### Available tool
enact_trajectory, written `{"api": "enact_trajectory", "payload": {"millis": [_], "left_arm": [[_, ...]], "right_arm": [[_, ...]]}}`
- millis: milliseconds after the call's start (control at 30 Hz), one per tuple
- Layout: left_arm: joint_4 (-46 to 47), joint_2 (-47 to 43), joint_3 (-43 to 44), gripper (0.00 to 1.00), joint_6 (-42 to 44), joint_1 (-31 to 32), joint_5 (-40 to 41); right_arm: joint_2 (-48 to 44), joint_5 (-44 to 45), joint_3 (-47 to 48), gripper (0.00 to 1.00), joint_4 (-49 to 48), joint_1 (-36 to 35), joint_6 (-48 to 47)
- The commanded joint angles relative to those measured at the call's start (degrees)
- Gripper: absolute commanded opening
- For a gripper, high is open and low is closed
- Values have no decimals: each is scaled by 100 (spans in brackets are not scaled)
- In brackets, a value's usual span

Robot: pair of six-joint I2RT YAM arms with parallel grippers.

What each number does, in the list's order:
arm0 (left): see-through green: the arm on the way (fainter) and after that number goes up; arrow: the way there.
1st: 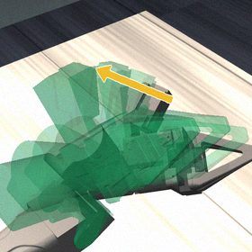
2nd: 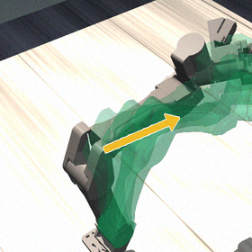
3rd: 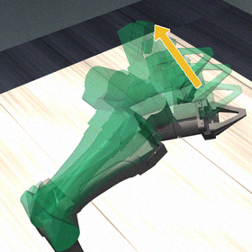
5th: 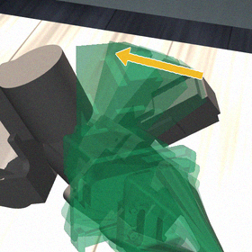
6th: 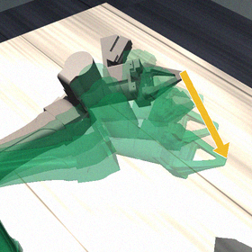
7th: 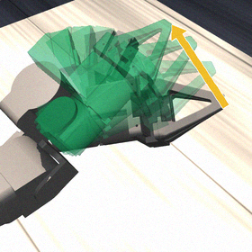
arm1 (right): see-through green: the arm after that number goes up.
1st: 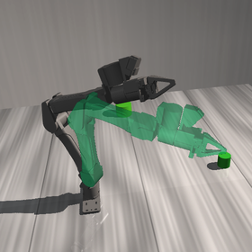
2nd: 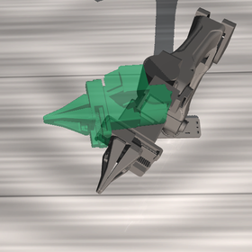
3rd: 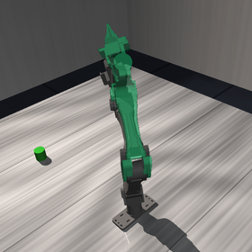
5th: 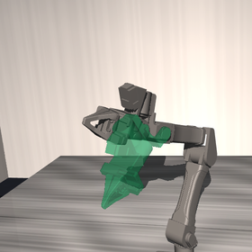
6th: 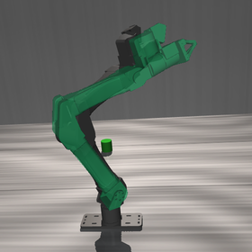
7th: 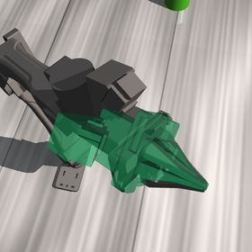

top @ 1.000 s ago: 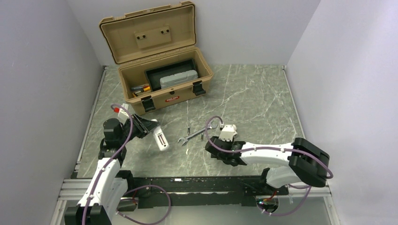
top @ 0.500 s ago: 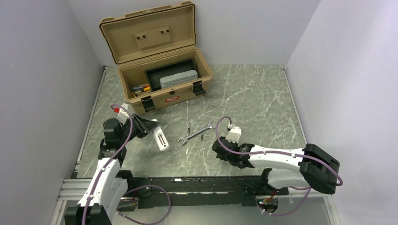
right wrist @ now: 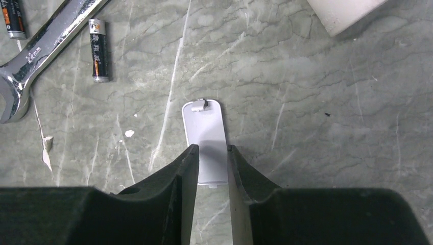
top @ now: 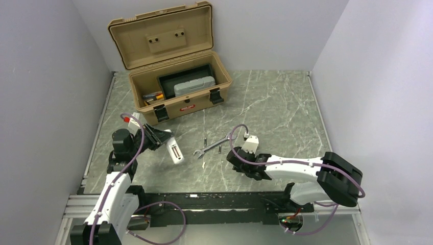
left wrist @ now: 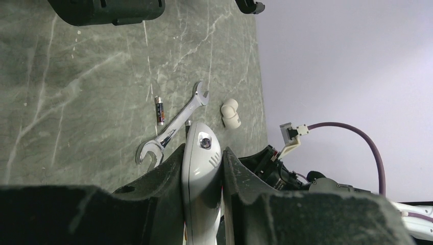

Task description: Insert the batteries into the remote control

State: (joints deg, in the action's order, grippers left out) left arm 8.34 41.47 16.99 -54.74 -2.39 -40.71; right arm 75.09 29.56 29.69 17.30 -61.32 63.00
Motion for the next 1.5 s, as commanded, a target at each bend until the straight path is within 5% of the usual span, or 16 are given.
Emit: {"api": "enact_trajectory", "payload": {"millis": [0,1000,1467], "left_arm": [[230,-34,22,0,7,-48,-103],[291,-54,-74,0,-10,-84,-166],[296,-43,-76,0,-8,-104,-173]], "right_arm": [[342,-660,-357,29,678,-9,43],[2112,-563,626,35,1260,-533,-61],[2152,-483,744,17,1306,-600,-126]]}}
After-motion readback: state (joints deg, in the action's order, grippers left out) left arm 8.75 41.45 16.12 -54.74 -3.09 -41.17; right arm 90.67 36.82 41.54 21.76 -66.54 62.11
